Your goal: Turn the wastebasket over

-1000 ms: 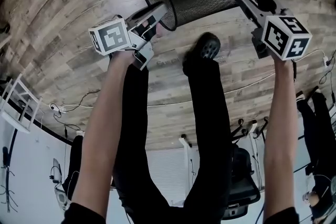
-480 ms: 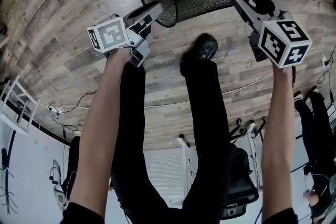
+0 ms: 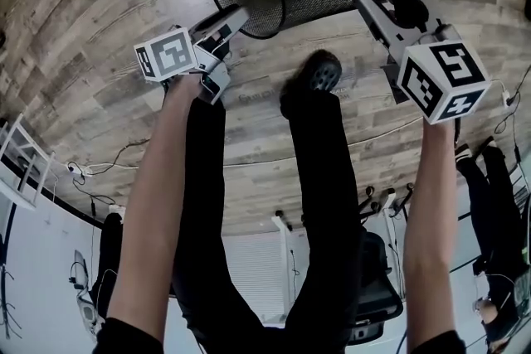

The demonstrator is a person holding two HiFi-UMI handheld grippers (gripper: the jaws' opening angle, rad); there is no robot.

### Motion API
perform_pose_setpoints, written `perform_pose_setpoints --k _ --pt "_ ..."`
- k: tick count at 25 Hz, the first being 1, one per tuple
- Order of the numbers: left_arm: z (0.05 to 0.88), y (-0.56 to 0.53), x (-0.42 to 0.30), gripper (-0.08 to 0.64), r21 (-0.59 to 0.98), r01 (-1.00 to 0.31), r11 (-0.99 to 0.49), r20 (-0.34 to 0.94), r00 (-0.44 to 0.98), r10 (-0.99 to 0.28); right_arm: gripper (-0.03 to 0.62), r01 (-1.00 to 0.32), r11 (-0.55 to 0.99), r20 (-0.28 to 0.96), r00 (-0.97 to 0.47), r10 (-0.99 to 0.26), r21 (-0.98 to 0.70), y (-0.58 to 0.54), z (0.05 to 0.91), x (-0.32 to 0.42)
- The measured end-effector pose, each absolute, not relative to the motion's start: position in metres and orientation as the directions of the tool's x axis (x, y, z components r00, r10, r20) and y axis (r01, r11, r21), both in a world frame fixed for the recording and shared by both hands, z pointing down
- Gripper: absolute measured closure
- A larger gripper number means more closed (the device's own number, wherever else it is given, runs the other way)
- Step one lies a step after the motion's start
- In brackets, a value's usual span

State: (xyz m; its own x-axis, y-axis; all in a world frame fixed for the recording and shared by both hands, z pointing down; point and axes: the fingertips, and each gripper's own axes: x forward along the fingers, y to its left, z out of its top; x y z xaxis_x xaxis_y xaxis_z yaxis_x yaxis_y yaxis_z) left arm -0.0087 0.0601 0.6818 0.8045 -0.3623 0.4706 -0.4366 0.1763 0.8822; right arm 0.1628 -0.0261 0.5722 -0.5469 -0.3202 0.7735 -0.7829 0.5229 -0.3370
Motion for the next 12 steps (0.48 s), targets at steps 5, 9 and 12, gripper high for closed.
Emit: perform_pose_setpoints --k 5,9,12 --pt "0.689 0.076 -0.022 0.359 0.858 -0.465 0.219 0.514 0.781 -0.355 0.408 -0.772 0.569 0.783 -0.529 -0.328 -0.283 -0.026 0.565 0.144" --pt "0.696 0.09 -0.032 0.336 0.831 -0.494 0.256 0.556 0.76 -0.338 0.486 -0.755 0.62 0.801 -0.498 -0.331 -0.213 -0.023 0.562 0.132" --pt "0.702 0.101 -0.038 0.33 0.811 -0.517 0.275 0.583 0.753 -0.306 0.486 -0.719 0.665 0.805 -0.509 -0.304 -0.203 -0.016 0.558 0.118"
